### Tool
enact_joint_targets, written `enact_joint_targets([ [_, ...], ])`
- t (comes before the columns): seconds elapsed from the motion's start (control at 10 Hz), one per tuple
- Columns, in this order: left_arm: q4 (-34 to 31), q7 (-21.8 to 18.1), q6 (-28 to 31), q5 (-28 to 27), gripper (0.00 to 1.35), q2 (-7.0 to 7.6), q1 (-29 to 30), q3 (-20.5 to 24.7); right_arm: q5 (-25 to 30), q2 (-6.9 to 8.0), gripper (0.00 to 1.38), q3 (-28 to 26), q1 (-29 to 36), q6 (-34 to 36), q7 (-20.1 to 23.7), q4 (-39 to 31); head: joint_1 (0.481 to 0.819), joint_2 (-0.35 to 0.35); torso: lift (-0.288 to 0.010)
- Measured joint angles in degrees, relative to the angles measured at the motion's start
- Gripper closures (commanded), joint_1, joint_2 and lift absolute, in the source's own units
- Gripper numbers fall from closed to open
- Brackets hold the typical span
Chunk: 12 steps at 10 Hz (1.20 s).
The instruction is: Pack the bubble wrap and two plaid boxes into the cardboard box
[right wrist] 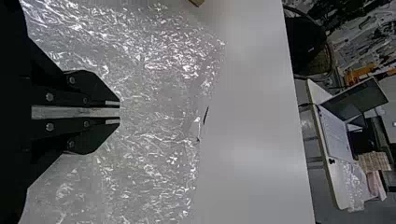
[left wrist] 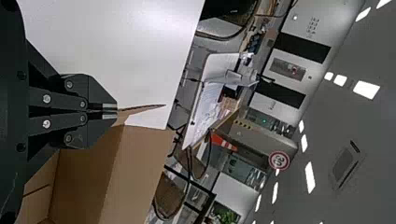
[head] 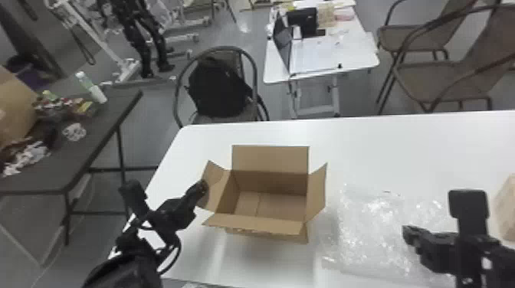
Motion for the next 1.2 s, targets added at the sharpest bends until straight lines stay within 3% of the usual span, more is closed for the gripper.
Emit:
enact_joint_targets([
  [0.5, 0.1, 0.2, -0.5, 0.0, 1.2, -0.17, 0.0, -0.1, -1.4, 0.48, 1.22, -1.0, 0.6, -0.4, -0.1, -2.7, 0.695, 0.317, -0.05],
  [0.9, 0.1, 0.3, -0.9, 0.2, 1.2, -0.34, 0.1, 0.3, -0.2, 0.65, 1.23, -3.2, -0.2, 5.5, -0.2, -16.5, 0.695, 0.303, -0.05],
  [1.2, 0.1, 0.4, -1.0, 0.1, 1.2, -0.35, 0.0, 0.0, -1.6, 0.25, 1.23, -3.6, -3.0, 8.5, 0.9, -21.5, 0.695, 0.301, -0.05],
])
